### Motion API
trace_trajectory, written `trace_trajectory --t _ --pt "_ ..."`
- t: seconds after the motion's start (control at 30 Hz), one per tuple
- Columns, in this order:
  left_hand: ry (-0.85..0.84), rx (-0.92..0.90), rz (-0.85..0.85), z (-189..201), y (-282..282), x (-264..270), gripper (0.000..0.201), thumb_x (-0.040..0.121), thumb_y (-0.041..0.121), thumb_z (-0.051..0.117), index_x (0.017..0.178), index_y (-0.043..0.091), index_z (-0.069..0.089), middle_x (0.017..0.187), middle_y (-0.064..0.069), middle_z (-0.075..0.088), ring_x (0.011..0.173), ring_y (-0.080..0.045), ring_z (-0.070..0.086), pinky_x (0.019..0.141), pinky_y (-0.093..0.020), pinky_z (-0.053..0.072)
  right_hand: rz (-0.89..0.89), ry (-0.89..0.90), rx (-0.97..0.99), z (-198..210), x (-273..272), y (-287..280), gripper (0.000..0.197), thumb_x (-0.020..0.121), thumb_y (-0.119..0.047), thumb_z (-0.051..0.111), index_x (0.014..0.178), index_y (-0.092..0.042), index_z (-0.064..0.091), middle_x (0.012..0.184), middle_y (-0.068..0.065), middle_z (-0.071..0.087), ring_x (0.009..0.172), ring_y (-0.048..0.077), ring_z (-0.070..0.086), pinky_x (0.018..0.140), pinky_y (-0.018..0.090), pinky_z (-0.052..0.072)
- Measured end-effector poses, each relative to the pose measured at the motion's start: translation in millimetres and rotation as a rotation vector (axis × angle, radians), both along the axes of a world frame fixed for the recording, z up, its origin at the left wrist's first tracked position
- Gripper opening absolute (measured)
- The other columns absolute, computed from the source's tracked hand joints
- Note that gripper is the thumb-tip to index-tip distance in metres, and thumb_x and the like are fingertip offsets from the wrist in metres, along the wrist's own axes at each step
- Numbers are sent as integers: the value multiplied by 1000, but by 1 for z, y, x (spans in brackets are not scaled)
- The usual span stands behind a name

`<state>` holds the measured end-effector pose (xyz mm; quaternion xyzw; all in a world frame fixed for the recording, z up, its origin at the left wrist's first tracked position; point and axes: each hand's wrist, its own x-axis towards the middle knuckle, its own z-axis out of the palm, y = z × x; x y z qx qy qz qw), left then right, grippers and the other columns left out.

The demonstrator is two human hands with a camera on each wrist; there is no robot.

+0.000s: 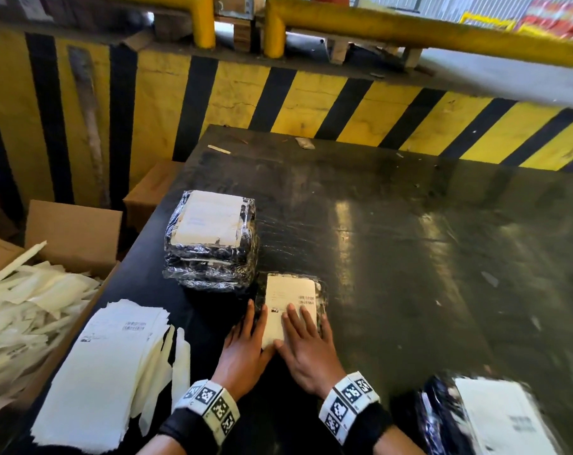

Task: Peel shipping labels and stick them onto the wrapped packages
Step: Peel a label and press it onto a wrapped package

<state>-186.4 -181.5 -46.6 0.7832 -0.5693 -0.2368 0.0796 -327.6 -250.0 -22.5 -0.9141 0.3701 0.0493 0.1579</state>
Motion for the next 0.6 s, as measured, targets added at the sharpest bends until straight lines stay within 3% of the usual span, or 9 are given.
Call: trace_trajectory --t 0.2,0.33,0.4,0.53,0.6 --pt "-22 -12 -8 3 0 0 75 97 53 28 149 20 -14 156 -10 -24 145 -30 11 116 -40 15 -122 14 -41 -2 -23 -3 85 75 -64 -16 149 -26 -1 147 -18 -19 143 14 -19 110 44 -22" --pt "-32 -12 -27 4 0 2 74 96 55 26 149 21 -12 156 -10 -22 146 -28 10 116 -40 16 -252 -65 -6 -2 1 22 89 72 -66 -20 149 -25 -2 146 -14 -24 142 13 -22 110 41 -20" --pt "-23 -12 -28 2 1 2 74 97 54 27 149 21 -12 156 -10 -23 146 -28 10 116 -41 17 -236 -70 17 -4 0 34 78 81 -64 -11 149 -28 1 147 -16 -19 143 14 -19 110 37 -22" --pt "-24 -38 -39 3 2 4 74 96 55 26 149 20 -13 157 -10 -22 147 -27 6 116 -41 15 -236 100 -67 -4 -29 47 58 97 -55 16 146 -25 26 153 -9 18 142 23 22 111 40 -10" --pt "-27 -50 -48 4 3 5 74 96 55 26 149 20 -13 157 -10 -21 147 -27 5 116 -41 14 -294 90 -103 -4 -37 48 62 96 -56 10 147 -24 25 153 -9 13 143 23 19 111 39 -13"
